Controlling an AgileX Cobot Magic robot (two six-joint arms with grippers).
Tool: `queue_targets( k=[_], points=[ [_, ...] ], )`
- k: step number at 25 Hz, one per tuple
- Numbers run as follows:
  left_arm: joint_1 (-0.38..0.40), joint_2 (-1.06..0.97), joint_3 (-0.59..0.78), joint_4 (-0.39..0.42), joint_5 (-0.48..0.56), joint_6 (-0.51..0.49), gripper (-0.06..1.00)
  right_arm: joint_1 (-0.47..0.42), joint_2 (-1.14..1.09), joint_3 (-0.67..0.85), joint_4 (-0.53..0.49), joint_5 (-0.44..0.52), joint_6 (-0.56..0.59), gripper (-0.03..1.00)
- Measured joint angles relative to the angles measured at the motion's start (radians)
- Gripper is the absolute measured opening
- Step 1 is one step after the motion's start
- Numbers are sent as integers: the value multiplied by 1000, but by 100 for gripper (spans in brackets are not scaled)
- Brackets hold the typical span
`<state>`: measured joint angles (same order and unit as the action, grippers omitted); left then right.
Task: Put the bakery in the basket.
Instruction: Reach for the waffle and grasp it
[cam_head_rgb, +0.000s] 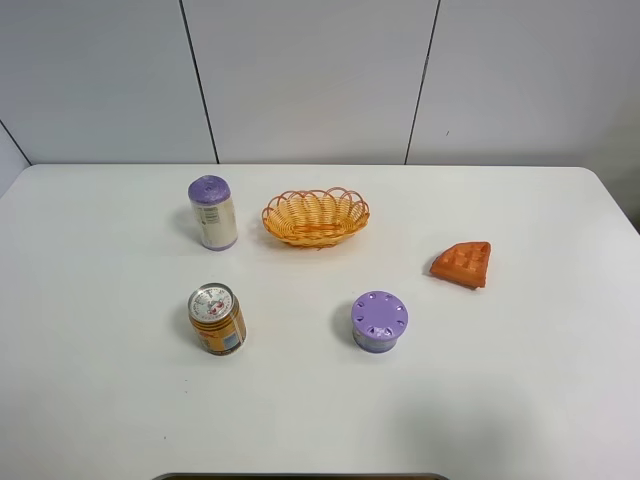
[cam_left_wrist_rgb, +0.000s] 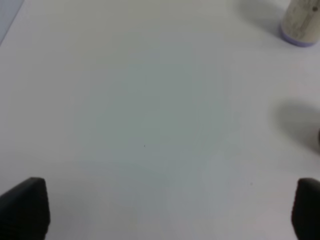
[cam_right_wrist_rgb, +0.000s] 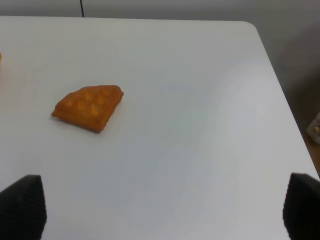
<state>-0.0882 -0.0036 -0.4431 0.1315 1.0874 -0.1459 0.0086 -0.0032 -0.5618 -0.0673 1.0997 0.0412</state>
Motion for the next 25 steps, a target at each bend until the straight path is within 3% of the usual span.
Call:
queue_targets(
  k=[19,25],
  points=[
    [0,0,0,0,0,0,99,0,1,0,-13,0,7,94],
    [0,0,0,0,0,0,99,10,166,-99,-21,23,-20,94]
  ],
)
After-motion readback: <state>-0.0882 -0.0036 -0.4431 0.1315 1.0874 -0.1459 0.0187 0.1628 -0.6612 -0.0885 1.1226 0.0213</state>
